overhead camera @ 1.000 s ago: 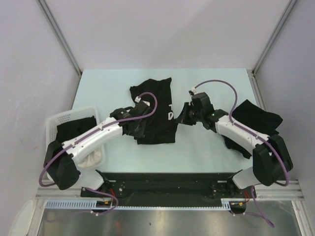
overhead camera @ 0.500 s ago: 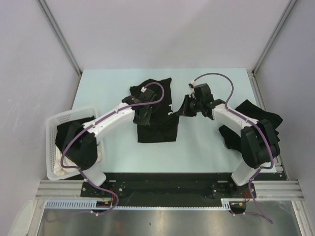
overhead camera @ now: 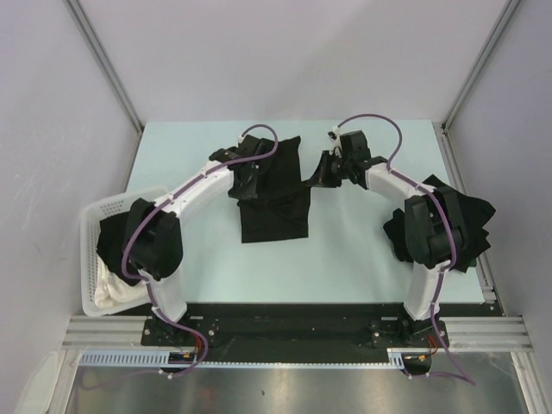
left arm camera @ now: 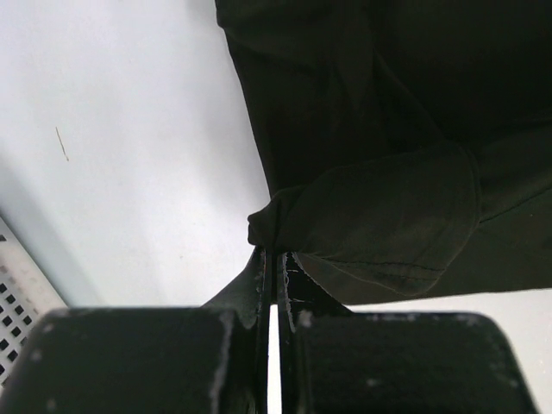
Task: Fold and stack the t-shirts
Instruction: Fold the tshirt
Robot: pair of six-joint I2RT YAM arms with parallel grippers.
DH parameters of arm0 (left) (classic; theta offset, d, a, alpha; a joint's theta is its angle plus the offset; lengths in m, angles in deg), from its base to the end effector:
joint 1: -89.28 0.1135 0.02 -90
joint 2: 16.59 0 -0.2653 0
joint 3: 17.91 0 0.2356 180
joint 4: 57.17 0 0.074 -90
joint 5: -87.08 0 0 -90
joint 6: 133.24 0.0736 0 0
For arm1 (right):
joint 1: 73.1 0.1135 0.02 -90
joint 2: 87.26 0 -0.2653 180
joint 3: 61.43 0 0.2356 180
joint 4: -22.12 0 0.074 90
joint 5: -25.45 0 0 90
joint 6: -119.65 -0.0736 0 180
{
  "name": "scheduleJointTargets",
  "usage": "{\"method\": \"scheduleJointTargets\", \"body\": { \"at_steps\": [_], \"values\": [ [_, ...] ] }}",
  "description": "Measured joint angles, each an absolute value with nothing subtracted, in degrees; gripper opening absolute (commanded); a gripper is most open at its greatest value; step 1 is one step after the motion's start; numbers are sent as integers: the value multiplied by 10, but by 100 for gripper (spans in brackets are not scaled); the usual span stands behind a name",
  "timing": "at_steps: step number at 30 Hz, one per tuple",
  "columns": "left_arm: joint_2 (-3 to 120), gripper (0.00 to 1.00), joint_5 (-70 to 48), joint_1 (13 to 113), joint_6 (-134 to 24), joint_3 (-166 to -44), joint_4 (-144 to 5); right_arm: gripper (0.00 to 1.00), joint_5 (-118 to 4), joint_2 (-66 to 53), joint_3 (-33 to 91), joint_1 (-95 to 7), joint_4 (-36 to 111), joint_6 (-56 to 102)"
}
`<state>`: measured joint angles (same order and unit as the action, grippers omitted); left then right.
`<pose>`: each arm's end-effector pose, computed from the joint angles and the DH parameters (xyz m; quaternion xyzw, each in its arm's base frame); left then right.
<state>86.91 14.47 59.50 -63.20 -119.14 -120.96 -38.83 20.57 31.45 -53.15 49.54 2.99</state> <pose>0.3372 -0.1676 0.2303 0.0515 0.9661 0.0480 0.2482 0.3957 0.1776 0.2107 -0.0375 0.8956 0.3427 0.2810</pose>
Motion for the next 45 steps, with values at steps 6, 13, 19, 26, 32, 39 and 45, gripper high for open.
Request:
{"method": "scheduleJointTargets", "body": {
  "at_steps": [6,13,19,26,32,39,45],
  "values": [
    [897,0,145,609,-624,-1210,-1213,0,-370,261,369,-531,503,41],
    [928,0,144,623,-622,-1221,-1215,0,-356,331,471,-531,540,62],
    [954,0,144,637,-612,-1250,-1216,0,-350,365,519,-532,560,71],
    [987,2,144,651,-602,-1286,-1218,25,-345,390,530,-533,569,75],
    [1009,42,136,653,-592,-1303,-1220,100,-350,392,530,-535,579,78],
    [1014,44,129,654,-592,-1307,-1216,100,-362,392,530,-535,581,79],
    [1013,34,126,654,-592,-1307,-1215,100,-369,377,515,-536,583,79]
  ]
}}
